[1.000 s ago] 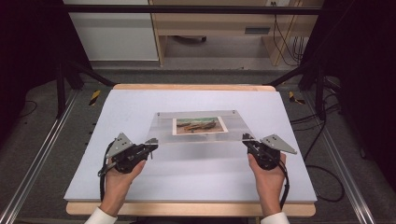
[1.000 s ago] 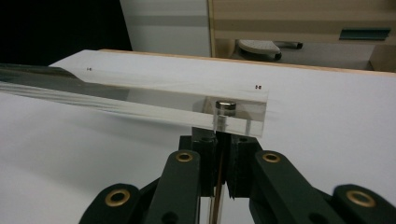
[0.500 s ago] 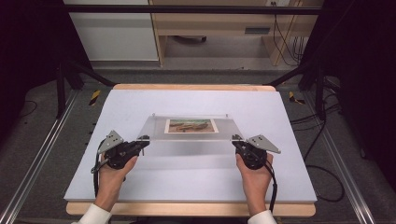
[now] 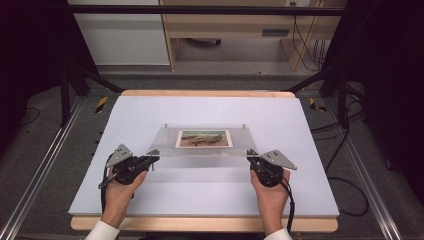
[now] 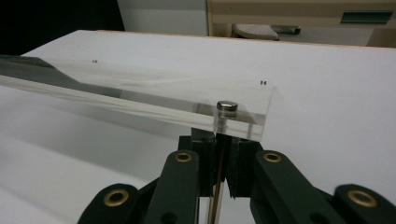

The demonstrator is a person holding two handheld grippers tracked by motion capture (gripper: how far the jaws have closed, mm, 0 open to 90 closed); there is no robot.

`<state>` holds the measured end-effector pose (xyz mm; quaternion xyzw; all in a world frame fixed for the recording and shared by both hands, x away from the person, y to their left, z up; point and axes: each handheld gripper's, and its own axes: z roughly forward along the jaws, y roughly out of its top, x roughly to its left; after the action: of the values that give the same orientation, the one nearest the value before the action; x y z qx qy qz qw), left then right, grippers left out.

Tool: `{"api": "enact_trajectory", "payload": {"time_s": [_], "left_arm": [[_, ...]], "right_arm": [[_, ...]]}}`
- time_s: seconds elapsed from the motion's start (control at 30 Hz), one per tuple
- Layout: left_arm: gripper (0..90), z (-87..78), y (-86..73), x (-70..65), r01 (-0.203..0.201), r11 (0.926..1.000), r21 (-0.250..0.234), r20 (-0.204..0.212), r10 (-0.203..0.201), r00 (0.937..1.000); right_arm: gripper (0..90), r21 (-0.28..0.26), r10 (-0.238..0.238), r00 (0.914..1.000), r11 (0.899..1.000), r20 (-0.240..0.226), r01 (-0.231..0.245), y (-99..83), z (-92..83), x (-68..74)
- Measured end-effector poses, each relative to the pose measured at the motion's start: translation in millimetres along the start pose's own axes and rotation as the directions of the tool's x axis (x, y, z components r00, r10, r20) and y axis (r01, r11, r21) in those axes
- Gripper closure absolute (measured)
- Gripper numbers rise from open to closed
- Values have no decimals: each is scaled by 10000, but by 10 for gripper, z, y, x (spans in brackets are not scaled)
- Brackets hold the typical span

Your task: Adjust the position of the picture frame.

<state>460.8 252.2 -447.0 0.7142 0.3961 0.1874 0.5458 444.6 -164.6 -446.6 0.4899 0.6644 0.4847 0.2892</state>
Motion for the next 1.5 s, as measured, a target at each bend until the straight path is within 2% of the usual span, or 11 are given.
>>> {"api": "enact_trajectory", "payload": {"time_s": [0.17,0.47,0.6,0.8,0.97,1.13,1.4,1.47,1.5], "left_arm": [[841,13,-85,-25,12,9990,451,-157,-5,9999],[840,46,-192,-18,124,9919,1264,-238,-95,9997],[840,72,-232,7,109,9928,1192,-272,-77,9996],[840,80,-247,-4,29,9915,1304,-338,16,9994],[840,94,-295,-37,-70,9865,1634,-587,168,9981],[840,97,-292,-28,12,9872,1592,-496,68,9987],[839,113,-314,-51,-46,9852,1714,-529,139,9985],[826,111,-313,-51,63,9845,1751,-456,17,9990],[767,109,-313,-52,243,9839,1771,-388,-177,9991]], "right_arm": [[841,139,114,9999,9998,93,-116,-98,-5,27],[847,713,253,9997,9971,63,-257,-254,5,39],[846,878,236,9997,9959,-30,-232,-280,23,50],[846,938,132,9999,9955,73,-138,-301,28,59],[846,1230,-22,10000,9924,30,18,-358,34,59],[845,1267,-20,10000,9919,-21,23,-361,38,48],[843,1403,-23,10000,9901,58,15,-376,48,31],[810,1518,-79,10000,9884,-45,85,-375,43,31],[758,1515,-162,9999,9883,-3,161,-374,37,25]]}}
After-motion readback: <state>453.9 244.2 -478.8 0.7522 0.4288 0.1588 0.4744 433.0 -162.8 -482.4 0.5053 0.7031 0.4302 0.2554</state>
